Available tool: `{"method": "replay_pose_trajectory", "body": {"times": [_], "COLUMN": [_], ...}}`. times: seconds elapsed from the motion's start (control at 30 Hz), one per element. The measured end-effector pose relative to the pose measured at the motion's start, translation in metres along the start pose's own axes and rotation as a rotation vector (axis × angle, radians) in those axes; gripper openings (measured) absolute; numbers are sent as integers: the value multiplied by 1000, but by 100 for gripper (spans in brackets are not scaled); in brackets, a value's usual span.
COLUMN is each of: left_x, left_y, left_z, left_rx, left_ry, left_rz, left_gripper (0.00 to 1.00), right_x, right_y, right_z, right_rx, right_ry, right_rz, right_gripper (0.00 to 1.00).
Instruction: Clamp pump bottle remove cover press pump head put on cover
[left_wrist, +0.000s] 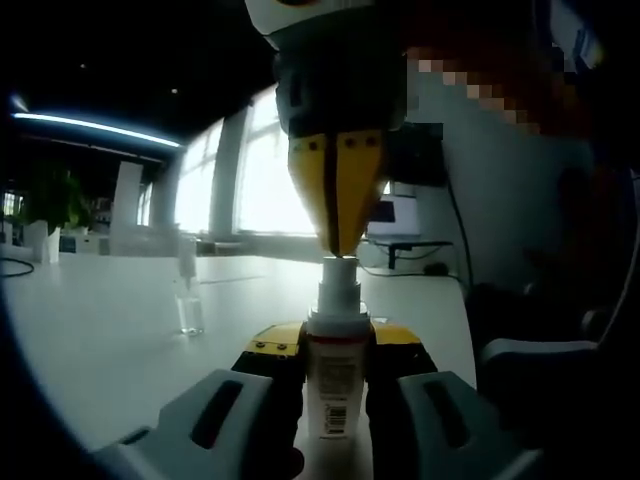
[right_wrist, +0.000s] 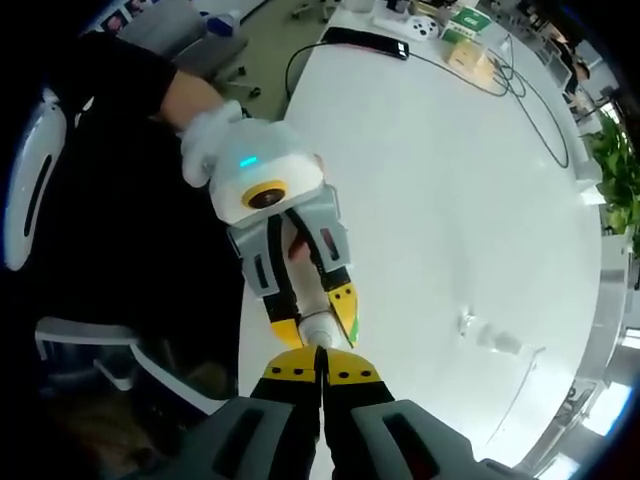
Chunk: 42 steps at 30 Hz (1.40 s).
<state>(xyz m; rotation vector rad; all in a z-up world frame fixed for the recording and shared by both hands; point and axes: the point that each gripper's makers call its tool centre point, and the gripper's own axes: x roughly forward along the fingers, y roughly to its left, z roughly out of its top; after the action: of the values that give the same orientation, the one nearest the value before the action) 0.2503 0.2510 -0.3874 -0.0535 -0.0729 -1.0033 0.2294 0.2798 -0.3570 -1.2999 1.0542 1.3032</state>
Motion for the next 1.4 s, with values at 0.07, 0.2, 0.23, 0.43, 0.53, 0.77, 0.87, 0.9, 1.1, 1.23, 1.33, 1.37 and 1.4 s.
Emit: {"method": "replay_pose_trajectory", "body": {"times": [0.07, 0.2, 0.23, 0.43, 0.53, 0.77, 0.87, 0.9, 1.1, 1.23, 1.33, 1.37, 1.4], "left_x": [0, 0, 0, 0, 0, 0, 0, 0, 0, 0, 0, 0, 0], "left_y": [0, 0, 0, 0, 1, 0, 0, 0, 0, 0, 1, 1, 1], "left_z": [0, 1, 0, 1, 0, 0, 0, 0, 0, 1, 0, 0, 0], "left_rx": [0, 0, -1, -2, 0, 0, 0, 0, 0, -1, -2, -2, -2], "left_ry": [0, -2, -1, -2, -2, -4, -4, -4, -4, -4, -5, -4, -4], "left_rz": [0, 0, 1, 1, 1, 2, 1, 1, 1, 1, 1, 1, 1], "left_gripper": [14, 14, 14, 14, 14, 14, 14, 14, 14, 14, 14, 14, 14], "right_x": [0, 1, 2, 6, 6, 0, 0, -1, -1, -1, -1, -1, -1], "right_y": [0, 0, 0, 0, 1, 1, 1, 1, 0, 0, 0, 0, 0], "right_z": [0, 0, 0, 0, -1, -1, -1, -1, -1, -1, -1, -1, -1], "right_rx": [0, -1, 2, 19, 19, 1, -3, -2, -5, -10, -11, -12, -14], "right_ry": [3, 9, 9, -2, -14, -15, -11, -11, -9, -7, -4, -3, -2], "right_rz": [-1, -4, -5, 3, 8, -2, -1, 0, 1, -2, -3, -4, -4], "right_gripper": [0, 0, 0, 0, 0, 0, 0, 0, 0, 0, 0, 0, 0]}}
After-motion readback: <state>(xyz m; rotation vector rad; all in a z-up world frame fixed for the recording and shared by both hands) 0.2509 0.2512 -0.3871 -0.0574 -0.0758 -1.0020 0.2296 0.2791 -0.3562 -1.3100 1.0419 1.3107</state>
